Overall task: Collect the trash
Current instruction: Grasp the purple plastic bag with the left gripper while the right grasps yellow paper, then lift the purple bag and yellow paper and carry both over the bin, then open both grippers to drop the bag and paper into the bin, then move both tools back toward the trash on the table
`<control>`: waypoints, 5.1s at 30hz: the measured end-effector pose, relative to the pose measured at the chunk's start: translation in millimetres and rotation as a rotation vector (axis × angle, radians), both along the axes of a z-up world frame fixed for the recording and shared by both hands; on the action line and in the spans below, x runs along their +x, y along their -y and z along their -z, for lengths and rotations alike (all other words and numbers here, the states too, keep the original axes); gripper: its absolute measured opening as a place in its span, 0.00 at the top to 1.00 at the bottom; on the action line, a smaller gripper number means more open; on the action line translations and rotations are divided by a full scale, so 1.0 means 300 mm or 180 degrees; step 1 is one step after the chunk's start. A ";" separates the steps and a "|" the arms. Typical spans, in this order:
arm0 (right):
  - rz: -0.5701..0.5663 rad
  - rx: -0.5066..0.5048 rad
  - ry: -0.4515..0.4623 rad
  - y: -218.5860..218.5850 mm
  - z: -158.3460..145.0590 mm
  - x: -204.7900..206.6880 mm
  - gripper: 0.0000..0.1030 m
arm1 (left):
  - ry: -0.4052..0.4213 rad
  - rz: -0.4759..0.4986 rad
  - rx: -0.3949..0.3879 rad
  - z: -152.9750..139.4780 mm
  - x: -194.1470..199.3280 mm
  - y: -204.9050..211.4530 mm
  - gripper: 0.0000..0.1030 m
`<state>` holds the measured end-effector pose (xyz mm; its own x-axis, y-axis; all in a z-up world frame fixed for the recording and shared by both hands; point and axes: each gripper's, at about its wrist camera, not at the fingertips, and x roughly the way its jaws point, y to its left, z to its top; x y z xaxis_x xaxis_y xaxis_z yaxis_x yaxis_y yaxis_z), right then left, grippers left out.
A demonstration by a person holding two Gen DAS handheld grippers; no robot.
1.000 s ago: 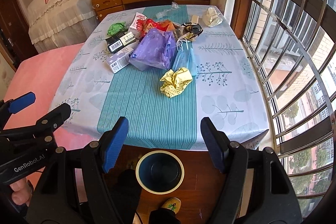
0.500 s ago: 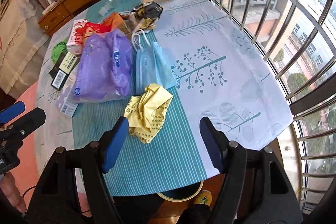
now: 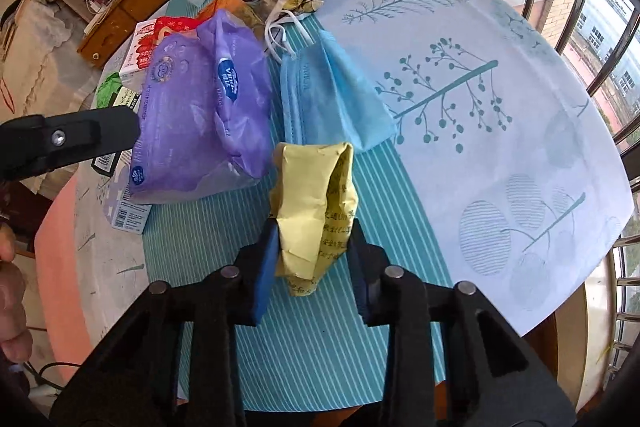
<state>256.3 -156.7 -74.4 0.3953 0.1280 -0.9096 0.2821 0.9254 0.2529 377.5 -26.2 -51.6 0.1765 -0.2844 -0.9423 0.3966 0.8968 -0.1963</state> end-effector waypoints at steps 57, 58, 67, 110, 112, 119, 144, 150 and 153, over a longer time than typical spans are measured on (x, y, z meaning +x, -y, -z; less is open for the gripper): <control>-0.0882 -0.0257 0.0519 0.175 -0.421 -0.372 0.78 | 0.0458 -0.0135 0.0287 -0.208 -0.530 0.116 0.92; -0.0967 -0.0265 0.0532 0.187 -0.427 -0.402 0.78 | 0.0471 -0.0202 0.0290 -0.214 -0.591 0.111 0.92; -0.1409 -0.0146 0.0383 0.279 -0.392 -0.709 0.78 | 0.0381 -0.0610 0.0346 -0.193 -1.001 0.149 0.92; -0.0794 0.0295 -0.0807 0.128 1.286 -0.841 0.58 | -0.0528 -0.0929 0.0471 1.443 -1.154 0.035 0.23; -0.0753 0.0348 -0.0833 0.136 1.318 -0.837 0.51 | -0.0514 -0.0983 0.0455 1.449 -1.151 0.010 0.18; -0.0717 0.0364 -0.0793 0.135 1.291 -0.836 0.47 | -0.0510 -0.0985 0.0512 1.429 -1.139 -0.066 0.18; -0.0641 0.0379 -0.0085 0.097 0.077 -0.986 0.47 | 0.0356 -0.1034 0.0101 0.208 -1.309 -0.158 0.18; -0.0744 0.0359 0.0246 0.030 -0.204 -1.010 0.47 | 0.0653 -0.0965 -0.0042 -0.050 -1.370 -0.211 0.18; -0.0735 0.0320 0.0432 0.007 -0.336 -1.010 0.47 | 0.0794 -0.0949 -0.0115 -0.162 -1.388 -0.243 0.18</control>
